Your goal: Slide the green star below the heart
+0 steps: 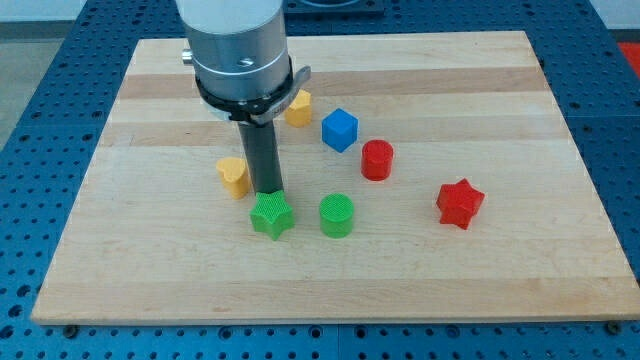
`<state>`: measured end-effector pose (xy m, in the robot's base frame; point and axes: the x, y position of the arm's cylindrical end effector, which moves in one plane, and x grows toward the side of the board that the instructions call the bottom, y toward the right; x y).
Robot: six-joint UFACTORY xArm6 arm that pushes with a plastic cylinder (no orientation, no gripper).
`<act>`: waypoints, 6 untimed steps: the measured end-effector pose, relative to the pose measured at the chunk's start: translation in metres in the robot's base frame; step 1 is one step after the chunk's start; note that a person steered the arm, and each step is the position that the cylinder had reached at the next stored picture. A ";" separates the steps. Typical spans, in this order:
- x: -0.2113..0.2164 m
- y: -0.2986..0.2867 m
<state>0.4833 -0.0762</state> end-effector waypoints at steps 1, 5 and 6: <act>0.007 -0.007; 0.011 0.025; 0.025 0.025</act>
<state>0.5087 -0.0509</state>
